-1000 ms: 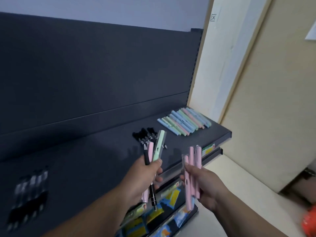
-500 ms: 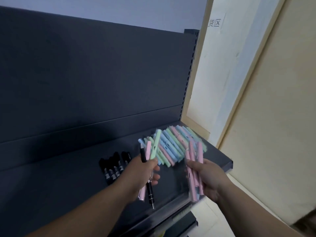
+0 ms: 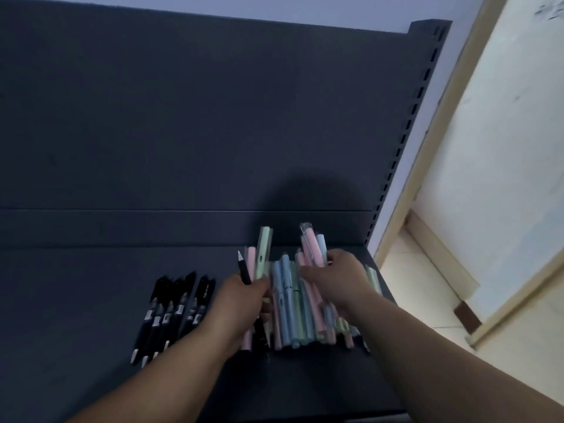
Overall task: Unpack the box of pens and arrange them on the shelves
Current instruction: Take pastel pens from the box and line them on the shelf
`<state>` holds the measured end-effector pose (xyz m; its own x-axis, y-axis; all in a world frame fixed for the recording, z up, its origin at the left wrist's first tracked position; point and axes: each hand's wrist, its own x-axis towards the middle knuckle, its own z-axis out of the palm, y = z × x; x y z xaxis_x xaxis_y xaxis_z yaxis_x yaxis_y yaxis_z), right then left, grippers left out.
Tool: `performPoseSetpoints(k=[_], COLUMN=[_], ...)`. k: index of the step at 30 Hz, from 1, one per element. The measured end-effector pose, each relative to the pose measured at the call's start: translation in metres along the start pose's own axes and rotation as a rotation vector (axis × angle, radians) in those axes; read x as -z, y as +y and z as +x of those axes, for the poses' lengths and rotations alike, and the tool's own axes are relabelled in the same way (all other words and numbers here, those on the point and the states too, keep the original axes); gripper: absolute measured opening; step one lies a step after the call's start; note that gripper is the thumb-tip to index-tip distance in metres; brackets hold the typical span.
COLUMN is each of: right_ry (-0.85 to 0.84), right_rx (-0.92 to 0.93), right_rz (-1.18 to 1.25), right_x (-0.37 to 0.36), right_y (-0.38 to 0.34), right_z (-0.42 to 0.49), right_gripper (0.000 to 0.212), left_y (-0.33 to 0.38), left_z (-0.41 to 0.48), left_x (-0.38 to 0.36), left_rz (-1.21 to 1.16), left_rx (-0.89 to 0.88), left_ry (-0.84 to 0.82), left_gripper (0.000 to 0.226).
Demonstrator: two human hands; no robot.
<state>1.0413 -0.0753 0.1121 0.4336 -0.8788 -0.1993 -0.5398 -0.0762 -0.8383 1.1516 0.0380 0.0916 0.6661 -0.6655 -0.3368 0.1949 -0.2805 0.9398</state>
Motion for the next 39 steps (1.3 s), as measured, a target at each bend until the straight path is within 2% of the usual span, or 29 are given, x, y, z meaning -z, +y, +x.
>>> performPoseSetpoints(k=[3, 5, 10, 17, 26, 33, 36, 39], right_ry=[-0.014, 0.000, 0.044, 0.072, 0.109, 0.182, 0.225, 0.266], right_rx=[0.014, 0.031, 0.048, 0.058, 0.117, 0.151, 0.228, 0.319], right_rz=[-0.111, -0.133, -0.107, -0.208, -0.295, -0.311, -0.377, -0.304], right_x=[-0.003, -0.002, 0.006, 0.010, -0.003, -0.003, -0.006, -0.007], right_y=[0.002, 0.003, 0.000, 0.000, 0.002, 0.014, 0.019, 0.018], right_z=[0.003, 0.003, 0.003, -0.007, -0.004, -0.009, -0.011, -0.016], right_gripper=[0.062, 0.065, 0.046, 0.018, 0.021, 0.037, 0.036, 0.027], left_y=[-0.005, -0.007, -0.004, -0.003, -0.004, -0.002, -0.002, 0.000], left_z=[0.002, 0.004, 0.003, -0.001, -0.008, -0.017, -0.019, -0.021], left_x=[0.000, -0.001, -0.006, 0.000, 0.010, 0.015, 0.018, 0.018], left_rz=[0.026, 0.051, 0.103, 0.124, 0.135, 0.139, 0.088, 0.073], left_rx=[0.038, 0.059, 0.055, 0.020, 0.007, -0.007, -0.011, -0.018], left_ry=[0.021, -0.009, -0.077, -0.127, -0.139, -0.179, -0.206, -0.253], left_gripper=[0.011, 0.013, 0.017, 0.010, 0.017, 0.013, 0.018, 0.020])
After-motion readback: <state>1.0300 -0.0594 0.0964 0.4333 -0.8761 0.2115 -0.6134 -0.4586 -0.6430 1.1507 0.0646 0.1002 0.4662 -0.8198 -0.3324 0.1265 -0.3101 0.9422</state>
